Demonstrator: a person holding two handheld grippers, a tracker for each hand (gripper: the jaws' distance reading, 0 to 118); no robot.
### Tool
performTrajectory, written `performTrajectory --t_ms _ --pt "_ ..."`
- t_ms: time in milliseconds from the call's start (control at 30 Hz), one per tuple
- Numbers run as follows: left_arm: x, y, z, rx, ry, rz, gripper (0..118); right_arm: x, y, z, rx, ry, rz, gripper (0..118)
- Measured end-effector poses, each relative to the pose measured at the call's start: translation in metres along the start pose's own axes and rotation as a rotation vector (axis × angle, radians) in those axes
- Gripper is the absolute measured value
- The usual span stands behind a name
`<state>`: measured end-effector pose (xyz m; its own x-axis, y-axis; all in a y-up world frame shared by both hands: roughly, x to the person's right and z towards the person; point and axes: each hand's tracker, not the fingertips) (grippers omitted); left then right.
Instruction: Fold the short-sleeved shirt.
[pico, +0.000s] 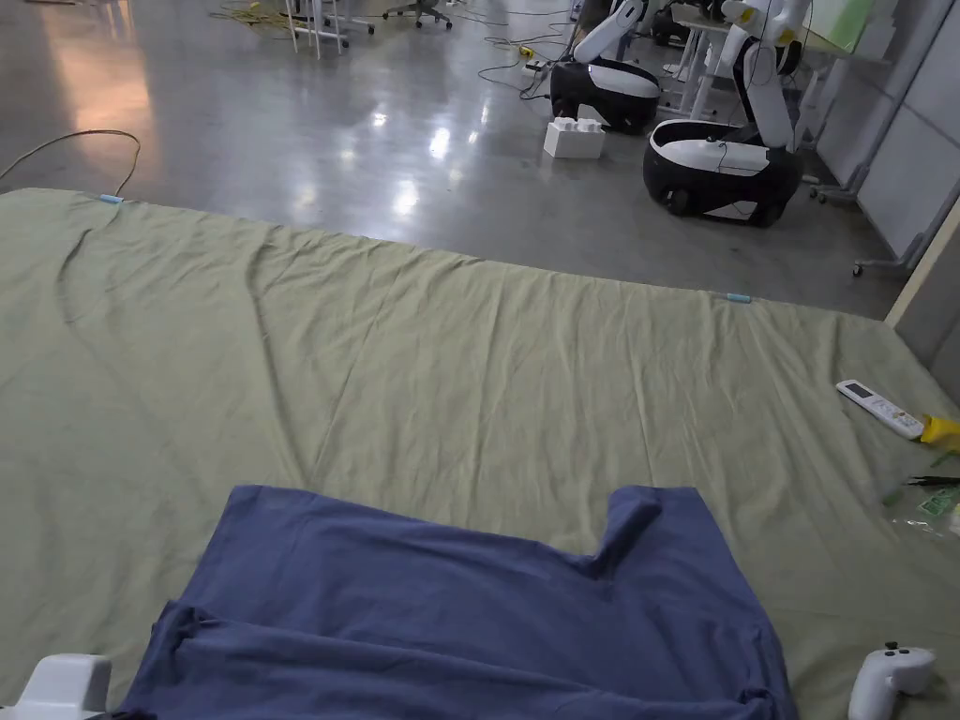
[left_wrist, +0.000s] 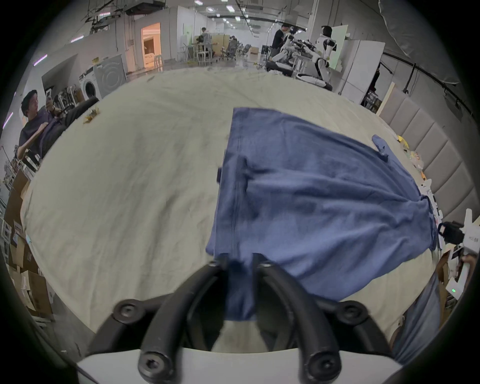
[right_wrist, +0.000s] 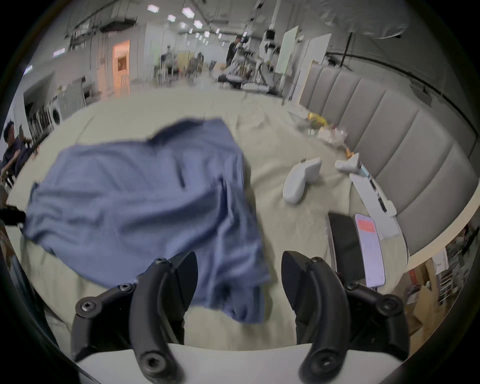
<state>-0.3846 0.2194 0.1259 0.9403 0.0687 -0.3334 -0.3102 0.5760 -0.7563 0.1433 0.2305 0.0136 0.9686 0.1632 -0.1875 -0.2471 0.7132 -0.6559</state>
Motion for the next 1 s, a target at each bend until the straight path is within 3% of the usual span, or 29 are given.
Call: performTrajectory --t_ms 67,100,300,333,433,500,567,633,767,1000 --pt "0.007 0.009 0.010 0.065 0.004 -0.002 49 -0.006 0.013 0.010 0.083 0.010 -0.003 75" --pt "0.012 0.015 0.018 0.112 -0.005 -0.004 55 -0.010 0.023 0.017 0.130 0.021 -0.002 79" --pt "0.041 0.049 0.057 0.421 -0.017 -0.069 54 -0.043 0.065 0.044 0.443 0.064 -0.018 77" --pt "0.047 0.053 0.063 0.482 -0.015 -0.076 53 -0.050 0.071 0.048 0.493 0.066 -0.024 71" --pt "0.062 0.061 0.082 0.632 -0.024 -0.096 38 -0.067 0.089 0.057 0.596 0.099 -0.068 21" --pt "0.069 0.064 0.086 0.689 -0.001 -0.099 14 -0.078 0.095 0.059 0.609 0.105 -0.094 14" --pt "0.074 0.066 0.093 0.733 -0.008 -0.071 7 -0.086 0.101 0.062 0.668 0.114 -0.081 4" --pt "0.075 0.064 0.100 0.794 -0.039 -0.011 4 -0.095 0.103 0.064 0.683 0.103 -0.066 4" --pt "0.069 0.064 0.089 0.771 -0.008 -0.044 2 -0.104 0.108 0.065 0.737 0.094 -0.039 2" --pt "0.046 0.066 0.063 0.637 -0.004 0.007 2 -0.107 0.113 0.052 0.702 0.101 -0.036 2"
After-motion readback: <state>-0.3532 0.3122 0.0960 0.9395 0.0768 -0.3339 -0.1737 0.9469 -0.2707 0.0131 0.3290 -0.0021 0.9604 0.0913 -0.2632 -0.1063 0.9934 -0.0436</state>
